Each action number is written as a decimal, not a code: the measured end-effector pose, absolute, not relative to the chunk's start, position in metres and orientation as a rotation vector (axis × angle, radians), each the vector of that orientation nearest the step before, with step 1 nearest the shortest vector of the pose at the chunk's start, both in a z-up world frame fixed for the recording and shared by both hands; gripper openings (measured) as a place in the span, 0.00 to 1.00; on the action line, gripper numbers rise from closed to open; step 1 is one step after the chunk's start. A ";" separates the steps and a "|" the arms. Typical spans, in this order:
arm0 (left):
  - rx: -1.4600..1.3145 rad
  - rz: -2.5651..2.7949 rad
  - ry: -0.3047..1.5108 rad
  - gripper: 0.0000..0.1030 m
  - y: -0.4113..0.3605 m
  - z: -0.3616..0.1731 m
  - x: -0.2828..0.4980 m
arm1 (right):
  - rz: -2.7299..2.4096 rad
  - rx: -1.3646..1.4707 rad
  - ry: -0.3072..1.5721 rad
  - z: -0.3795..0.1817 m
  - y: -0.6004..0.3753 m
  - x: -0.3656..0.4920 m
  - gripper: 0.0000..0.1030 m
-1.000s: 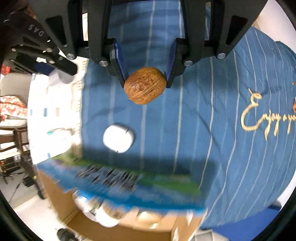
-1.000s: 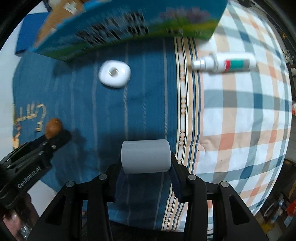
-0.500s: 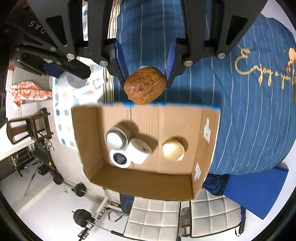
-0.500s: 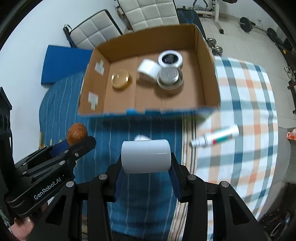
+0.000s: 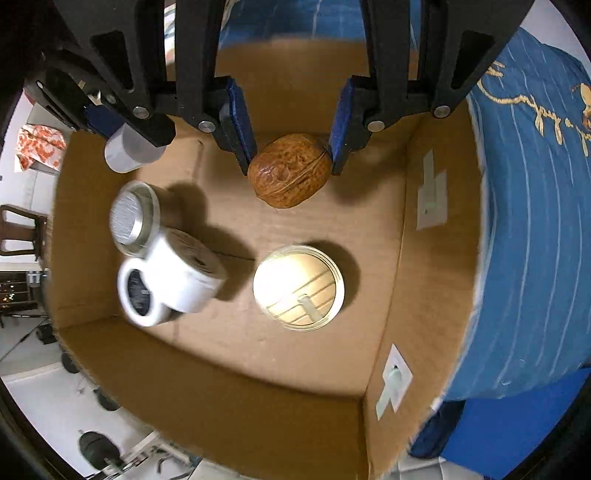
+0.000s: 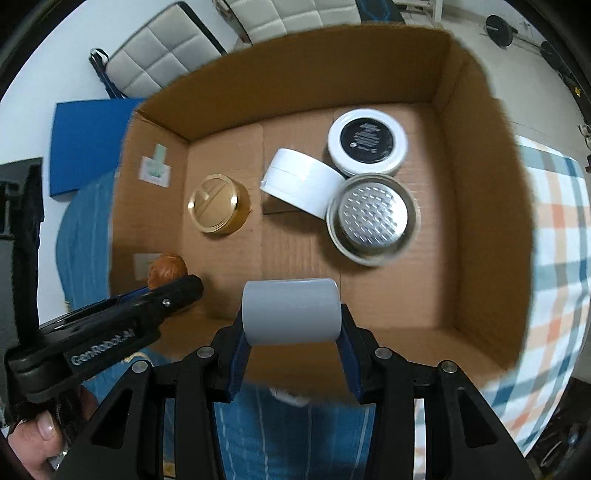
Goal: Organize rigid objects
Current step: 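Carry the walnut with the left tool while the right tool carries the white cylinder into the box, then open both tools to drop the walnut and white cylinder into the box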
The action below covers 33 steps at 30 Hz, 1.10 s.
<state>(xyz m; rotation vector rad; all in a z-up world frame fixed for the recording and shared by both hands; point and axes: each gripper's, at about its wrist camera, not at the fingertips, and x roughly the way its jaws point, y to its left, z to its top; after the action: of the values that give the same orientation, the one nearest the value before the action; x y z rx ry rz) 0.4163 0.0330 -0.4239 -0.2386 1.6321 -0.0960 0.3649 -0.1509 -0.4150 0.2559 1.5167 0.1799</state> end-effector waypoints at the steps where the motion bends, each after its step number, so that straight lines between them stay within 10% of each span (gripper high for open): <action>1: -0.235 -0.089 1.639 0.35 0.033 -0.428 0.419 | 0.187 0.248 1.526 -0.421 -0.148 0.370 0.44; 22: -0.198 -0.070 1.620 0.47 0.045 -0.413 0.454 | 0.196 0.228 1.583 -0.459 -0.123 0.419 0.58; 33: -0.217 -0.064 1.426 0.91 0.051 -0.349 0.408 | 0.134 0.160 1.504 -0.420 -0.140 0.385 0.78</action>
<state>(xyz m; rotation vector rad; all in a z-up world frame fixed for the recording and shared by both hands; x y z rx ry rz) 0.4078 0.0507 -0.3487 -0.2166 1.4263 -0.0640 0.3847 -0.1402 -0.4199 0.1600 1.5042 0.1337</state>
